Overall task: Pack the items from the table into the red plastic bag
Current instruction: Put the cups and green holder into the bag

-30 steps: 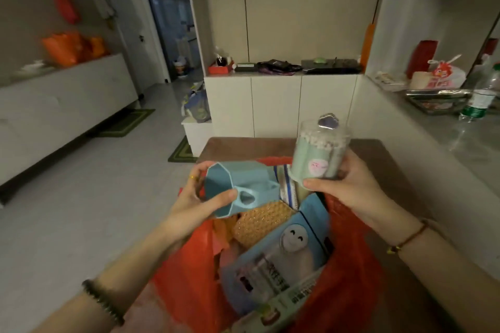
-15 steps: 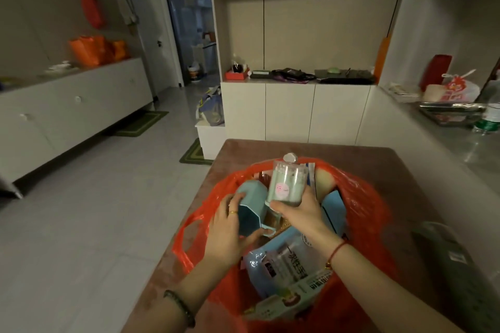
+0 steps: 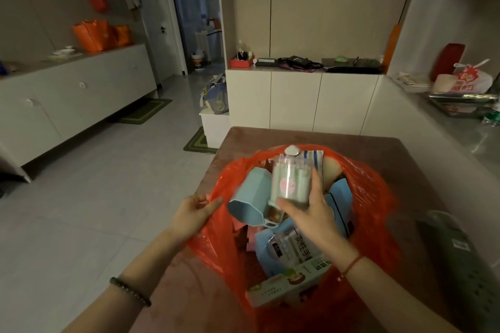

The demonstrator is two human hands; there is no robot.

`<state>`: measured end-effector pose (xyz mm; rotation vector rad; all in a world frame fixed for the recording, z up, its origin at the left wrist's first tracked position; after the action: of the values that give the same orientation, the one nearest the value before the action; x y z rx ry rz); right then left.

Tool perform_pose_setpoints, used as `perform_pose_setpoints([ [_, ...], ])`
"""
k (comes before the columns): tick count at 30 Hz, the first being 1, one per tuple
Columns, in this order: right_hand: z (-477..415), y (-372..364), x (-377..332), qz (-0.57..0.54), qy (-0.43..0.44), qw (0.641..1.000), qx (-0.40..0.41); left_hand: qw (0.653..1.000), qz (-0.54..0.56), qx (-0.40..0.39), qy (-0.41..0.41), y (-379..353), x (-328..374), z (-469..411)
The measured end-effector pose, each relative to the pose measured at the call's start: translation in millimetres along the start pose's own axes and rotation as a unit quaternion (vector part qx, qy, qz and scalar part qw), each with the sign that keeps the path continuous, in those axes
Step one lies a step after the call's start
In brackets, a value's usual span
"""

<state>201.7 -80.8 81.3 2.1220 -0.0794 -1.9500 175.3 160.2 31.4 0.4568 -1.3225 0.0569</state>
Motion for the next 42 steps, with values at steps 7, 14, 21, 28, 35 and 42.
perform_pose_setpoints([
  [7,63,-61,54,0.216,0.055,0.964,-0.143,0.994,0.106,-0.020,-0.008,-5,24,27],
  [14,48,-82,78,0.407,0.041,0.901,-0.140,0.994,0.102,-0.022,-0.020,-8,31,38],
  [21,64,59,46,0.213,0.095,0.969,0.087,0.991,0.134,-0.027,-0.009,-12,22,33],
  [28,89,311,269,0.384,-0.301,0.847,0.212,0.987,0.149,-0.052,-0.031,-29,23,28],
  [35,121,293,268,0.309,-0.363,0.859,0.188,0.983,0.175,-0.062,-0.006,-42,24,30],
  [42,115,271,223,-0.205,-0.252,0.895,0.306,0.979,0.188,-0.074,-0.011,-46,17,28],
])
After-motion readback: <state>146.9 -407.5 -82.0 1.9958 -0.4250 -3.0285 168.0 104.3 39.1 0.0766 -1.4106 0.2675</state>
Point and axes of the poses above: each hand's wrist, its own z-axis away from the middle knuckle, its own y-axis out of the back of the hand, x = y × z, the point moved 8 cm from there along -z, towards the middle knuckle, and after that the axes turned 3 degrees about x, right-handed, at the moved point
